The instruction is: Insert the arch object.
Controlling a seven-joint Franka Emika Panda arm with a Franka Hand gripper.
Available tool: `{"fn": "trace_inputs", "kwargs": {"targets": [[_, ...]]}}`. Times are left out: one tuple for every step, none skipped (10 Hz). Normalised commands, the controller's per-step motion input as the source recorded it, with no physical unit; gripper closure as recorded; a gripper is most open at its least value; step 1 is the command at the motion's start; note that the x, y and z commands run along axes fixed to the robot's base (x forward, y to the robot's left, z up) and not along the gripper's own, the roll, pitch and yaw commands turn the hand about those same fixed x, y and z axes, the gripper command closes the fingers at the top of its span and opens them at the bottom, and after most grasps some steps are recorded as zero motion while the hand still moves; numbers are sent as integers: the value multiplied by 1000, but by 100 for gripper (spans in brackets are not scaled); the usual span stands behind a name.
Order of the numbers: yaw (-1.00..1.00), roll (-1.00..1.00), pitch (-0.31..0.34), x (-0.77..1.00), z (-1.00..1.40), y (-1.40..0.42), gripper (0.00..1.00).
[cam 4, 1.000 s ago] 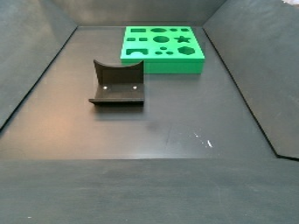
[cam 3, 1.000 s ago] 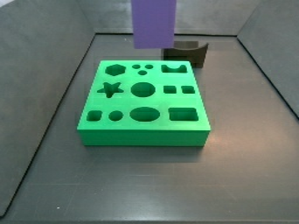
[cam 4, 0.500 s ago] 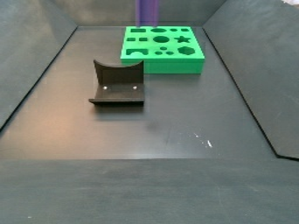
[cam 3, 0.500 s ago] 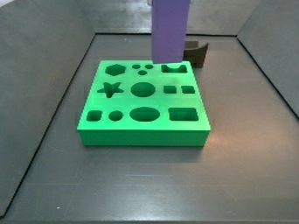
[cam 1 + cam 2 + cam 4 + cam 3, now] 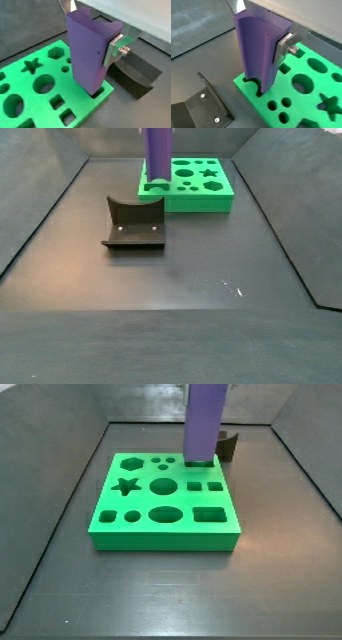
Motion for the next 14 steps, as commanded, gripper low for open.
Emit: {"fn": "trace_inputs", "kwargs": {"targets": [[-40,0,46,237,-409,149,100],[-149,-169,27,94,-209,71,100],[-26,-153,0,31,-126,0,100],[0,-53,0,0,-131,-3,100],[-169,-67,20,-86,-211,-109,100],[-334,-33,16,-111,-137,-146,100],[-243,-50,0,-3,-129,-74,100],[-200,-29,0,0,-137,0,100],[-194,-9,10,0,-140,0,100],[-66,41,33,-109,-131,120,100],[0,14,0,-60,-117,183,100],[0,63,10,0,-157,183,100],[0,80,4,0,-169,169,100],[0,0,0,6,-214,31,100]]}}
